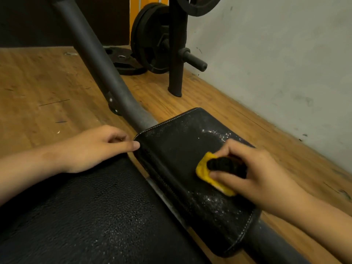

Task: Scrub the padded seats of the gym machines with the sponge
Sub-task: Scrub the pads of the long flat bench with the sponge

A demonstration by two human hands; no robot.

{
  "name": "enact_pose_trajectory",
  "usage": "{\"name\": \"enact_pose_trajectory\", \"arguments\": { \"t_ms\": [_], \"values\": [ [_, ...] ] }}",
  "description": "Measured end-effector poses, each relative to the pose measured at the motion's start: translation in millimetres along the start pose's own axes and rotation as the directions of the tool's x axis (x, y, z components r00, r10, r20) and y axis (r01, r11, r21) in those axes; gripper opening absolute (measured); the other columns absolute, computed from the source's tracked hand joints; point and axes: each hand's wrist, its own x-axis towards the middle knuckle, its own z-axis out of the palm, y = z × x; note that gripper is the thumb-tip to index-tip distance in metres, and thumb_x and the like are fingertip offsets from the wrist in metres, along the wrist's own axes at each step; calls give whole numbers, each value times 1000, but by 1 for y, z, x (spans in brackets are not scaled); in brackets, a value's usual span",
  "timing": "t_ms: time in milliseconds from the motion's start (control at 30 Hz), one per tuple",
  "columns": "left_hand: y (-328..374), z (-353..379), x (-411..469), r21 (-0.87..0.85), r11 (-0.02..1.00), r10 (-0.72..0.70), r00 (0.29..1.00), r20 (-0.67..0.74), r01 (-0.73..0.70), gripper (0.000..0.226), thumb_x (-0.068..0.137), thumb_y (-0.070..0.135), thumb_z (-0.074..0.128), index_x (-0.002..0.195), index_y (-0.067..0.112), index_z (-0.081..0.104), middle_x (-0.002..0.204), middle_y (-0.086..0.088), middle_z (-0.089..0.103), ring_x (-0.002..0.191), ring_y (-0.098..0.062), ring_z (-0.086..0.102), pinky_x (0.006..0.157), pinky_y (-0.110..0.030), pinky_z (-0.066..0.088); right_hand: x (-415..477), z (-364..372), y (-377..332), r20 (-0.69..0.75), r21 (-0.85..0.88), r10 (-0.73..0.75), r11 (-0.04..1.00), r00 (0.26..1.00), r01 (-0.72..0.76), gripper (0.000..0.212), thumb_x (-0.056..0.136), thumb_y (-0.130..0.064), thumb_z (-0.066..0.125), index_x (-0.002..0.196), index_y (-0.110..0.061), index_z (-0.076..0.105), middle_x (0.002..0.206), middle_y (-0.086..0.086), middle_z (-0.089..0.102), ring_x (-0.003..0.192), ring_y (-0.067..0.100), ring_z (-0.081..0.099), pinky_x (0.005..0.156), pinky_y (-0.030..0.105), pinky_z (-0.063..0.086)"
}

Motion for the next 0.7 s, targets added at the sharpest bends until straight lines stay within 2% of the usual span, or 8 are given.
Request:
{"name": "enact_pose_trajectory", "arguments": {
  "t_ms": [33,100,167,233,333,433,567,700],
  "values": [
    [2,-1,0,68,998,-2,1000,-6,2,78,60,86,42,77,14,65,70,-10,59,68,-24,59,73,-47,47,5,-7,14,-56,-41,51,998,997,-53,23,78,-33,76,80,-33,53,82,-25,62,75,-7,58,60,8,38],
    [7,-1,4,149,989,-16,1000,-26,20,76,59,90,31,78,26,67,72,2,67,70,-8,63,76,-39,50,20,-19,45,-167,-97,168,978,972,-185,26,79,-30,76,77,-32,50,73,-20,61,70,-4,56,57,13,37],
    [12,5,12,79,995,-54,997,-59,59,79,57,93,30,83,30,70,81,11,71,79,1,64,86,-30,49,39,-25,66,-233,-123,232,956,944,-266,22,80,-28,74,82,-27,52,72,-14,59,72,3,55,57,18,38],
    [19,13,19,38,996,-81,992,-100,85,80,64,94,32,86,27,71,82,9,72,80,0,64,89,-30,48,58,-22,74,-284,-135,251,945,925,-298,19,82,-26,72,88,-24,54,79,-12,58,78,12,56,57,19,37],
    [26,20,23,84,989,-111,980,-164,126,65,71,74,33,93,26,70,85,5,72,82,-7,64,88,-30,47,81,-12,70,-332,-110,279,937,901,-330,20,84,-26,70,94,-23,53,86,-6,58,82,15,57,55,24,36],
    [27,20,22,93,986,-119,976,-181,138,65,72,71,33,96,24,70,89,3,72,86,-7,63,87,-21,43,88,-3,53,-284,-103,259,949,923,-298,23,84,-27,70,93,-25,49,89,-6,58,83,14,56,55,18,36],
    [29,19,21,62,987,-133,976,-173,146,68,69,73,32,95,22,71,90,2,73,85,-6,64,85,-19,43,62,11,18,-181,-35,160,985,970,-169,24,82,-30,73,88,-30,50,92,-12,64,85,4,59,69,23,48],
    [30,19,19,50,986,-148,973,-176,159,55,82,65,38,96,23,71,92,1,73,86,-5,63,79,-15,42,31,15,-2,-31,53,52,997,998,-50,21,80,-29,74,86,-30,54,85,-16,63,84,-4,58,67,13,42]
  ]
}}
